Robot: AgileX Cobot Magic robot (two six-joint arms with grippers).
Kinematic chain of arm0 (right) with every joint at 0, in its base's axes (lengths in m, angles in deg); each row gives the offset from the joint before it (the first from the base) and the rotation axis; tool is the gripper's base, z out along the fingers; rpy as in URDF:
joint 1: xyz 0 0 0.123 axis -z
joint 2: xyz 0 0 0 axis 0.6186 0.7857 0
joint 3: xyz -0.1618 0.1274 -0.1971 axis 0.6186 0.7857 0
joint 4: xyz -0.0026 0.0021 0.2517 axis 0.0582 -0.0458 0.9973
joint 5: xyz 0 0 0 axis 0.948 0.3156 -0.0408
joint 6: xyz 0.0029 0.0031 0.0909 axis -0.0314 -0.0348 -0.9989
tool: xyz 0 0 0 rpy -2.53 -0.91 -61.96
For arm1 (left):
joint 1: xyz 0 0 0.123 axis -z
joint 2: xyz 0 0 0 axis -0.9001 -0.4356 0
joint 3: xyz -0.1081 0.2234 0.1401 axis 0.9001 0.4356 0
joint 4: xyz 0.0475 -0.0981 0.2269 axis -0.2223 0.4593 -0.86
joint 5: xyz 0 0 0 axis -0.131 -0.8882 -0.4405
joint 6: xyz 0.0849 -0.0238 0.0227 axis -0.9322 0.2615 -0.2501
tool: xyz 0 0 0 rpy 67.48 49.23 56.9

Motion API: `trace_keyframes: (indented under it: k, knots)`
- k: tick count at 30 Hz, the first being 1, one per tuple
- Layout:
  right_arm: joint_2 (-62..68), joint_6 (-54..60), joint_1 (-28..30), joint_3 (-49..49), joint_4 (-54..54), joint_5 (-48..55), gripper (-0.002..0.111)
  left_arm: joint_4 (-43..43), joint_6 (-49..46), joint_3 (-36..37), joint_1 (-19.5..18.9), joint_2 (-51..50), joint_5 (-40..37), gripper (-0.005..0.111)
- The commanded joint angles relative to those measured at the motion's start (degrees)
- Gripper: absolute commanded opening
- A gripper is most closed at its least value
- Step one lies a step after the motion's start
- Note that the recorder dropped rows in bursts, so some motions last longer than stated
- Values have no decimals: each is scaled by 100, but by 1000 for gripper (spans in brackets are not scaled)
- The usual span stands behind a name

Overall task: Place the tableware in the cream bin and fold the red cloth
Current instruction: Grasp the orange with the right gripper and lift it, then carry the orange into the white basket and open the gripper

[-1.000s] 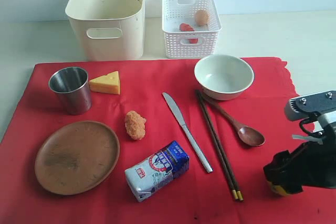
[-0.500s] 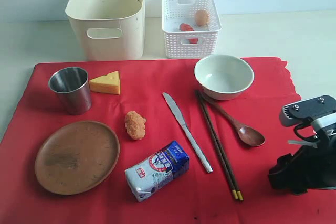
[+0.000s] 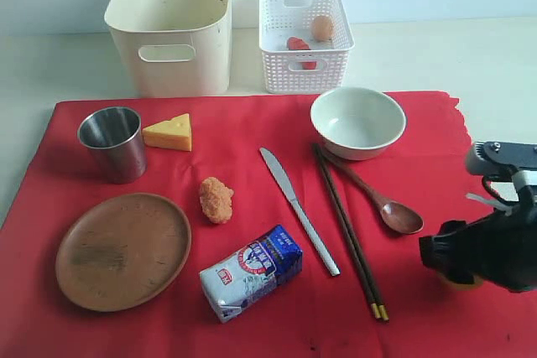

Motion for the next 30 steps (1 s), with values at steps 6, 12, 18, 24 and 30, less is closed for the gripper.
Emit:
trace_keyframes:
  k: [6,12,18,24,30]
  knots:
    - [-58,24,3,-150,807,-332,0,-9,-26,3,-5,38,34,1]
    - [-58,24,3,-679,807,-205,0,-9,-26,3,-5,38,34,1]
    - [-58,36,3,-1441,807,-137,0,-9,-26,3,-5,38,34,1]
    - [38,66,3,-2192,769,-113,0,-9,-26,3,-5,38,34,1]
    - [655,200,3,-2845,769,-113,0,-9,-26,3,-5,38,34,1]
